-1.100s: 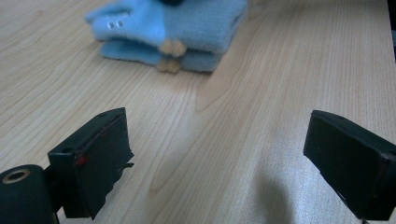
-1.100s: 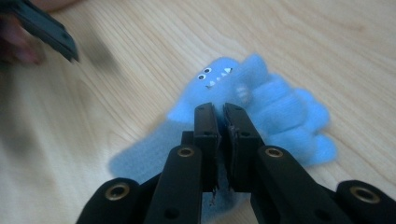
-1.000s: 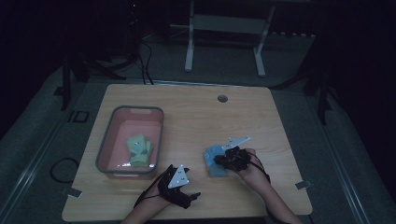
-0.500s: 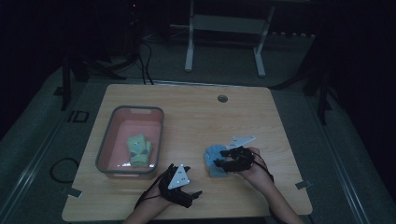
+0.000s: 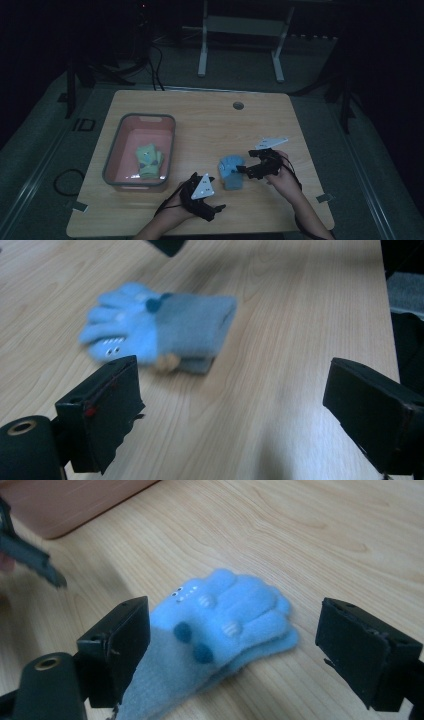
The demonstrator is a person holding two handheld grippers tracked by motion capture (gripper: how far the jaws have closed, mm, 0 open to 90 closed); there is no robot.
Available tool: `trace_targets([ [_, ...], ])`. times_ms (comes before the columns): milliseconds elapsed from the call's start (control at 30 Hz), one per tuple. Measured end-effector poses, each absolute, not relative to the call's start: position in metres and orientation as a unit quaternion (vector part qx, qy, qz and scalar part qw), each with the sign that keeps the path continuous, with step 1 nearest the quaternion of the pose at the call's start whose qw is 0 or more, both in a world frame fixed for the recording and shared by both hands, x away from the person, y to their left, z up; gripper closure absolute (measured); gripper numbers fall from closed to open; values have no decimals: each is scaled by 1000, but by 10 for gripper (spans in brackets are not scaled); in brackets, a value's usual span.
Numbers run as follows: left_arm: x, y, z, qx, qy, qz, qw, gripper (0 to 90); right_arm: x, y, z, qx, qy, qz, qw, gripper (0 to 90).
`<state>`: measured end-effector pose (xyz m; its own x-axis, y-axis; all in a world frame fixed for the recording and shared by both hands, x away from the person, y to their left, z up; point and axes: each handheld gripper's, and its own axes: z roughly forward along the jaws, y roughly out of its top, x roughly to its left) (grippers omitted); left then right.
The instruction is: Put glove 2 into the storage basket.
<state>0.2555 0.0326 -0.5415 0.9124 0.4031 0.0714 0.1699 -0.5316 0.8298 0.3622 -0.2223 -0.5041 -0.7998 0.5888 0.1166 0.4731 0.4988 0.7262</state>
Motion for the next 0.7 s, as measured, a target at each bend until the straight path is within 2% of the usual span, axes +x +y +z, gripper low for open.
trace_targets([
  [133, 266, 17, -541, 872, 152, 112, 452, 89, 369, -220, -503, 330, 855, 399, 38, 119],
  [200, 273, 10, -541, 876, 141, 110, 447, 127, 372, -217, -504, 335, 853, 399, 35, 112],
  [367, 285, -3, -540, 884, 124, 126, 433, 153, 383, -207, -512, 346, 853, 389, 42, 117],
  [433, 288, -8, -540, 887, 113, 131, 428, 178, 388, -203, -517, 347, 856, 380, 49, 155],
  [467, 290, -10, -540, 889, 107, 132, 426, 206, 389, -202, -519, 348, 857, 377, 54, 219],
  [533, 293, -14, -542, 891, 102, 135, 422, 225, 392, -201, -524, 347, 860, 369, 62, 272],
  [567, 295, -14, -543, 892, 98, 134, 421, 258, 393, -201, -526, 348, 860, 368, 62, 333],
  [700, 300, -17, -550, 895, 88, 135, 415, 336, 397, -201, -536, 357, 862, 356, 56, 350],
])
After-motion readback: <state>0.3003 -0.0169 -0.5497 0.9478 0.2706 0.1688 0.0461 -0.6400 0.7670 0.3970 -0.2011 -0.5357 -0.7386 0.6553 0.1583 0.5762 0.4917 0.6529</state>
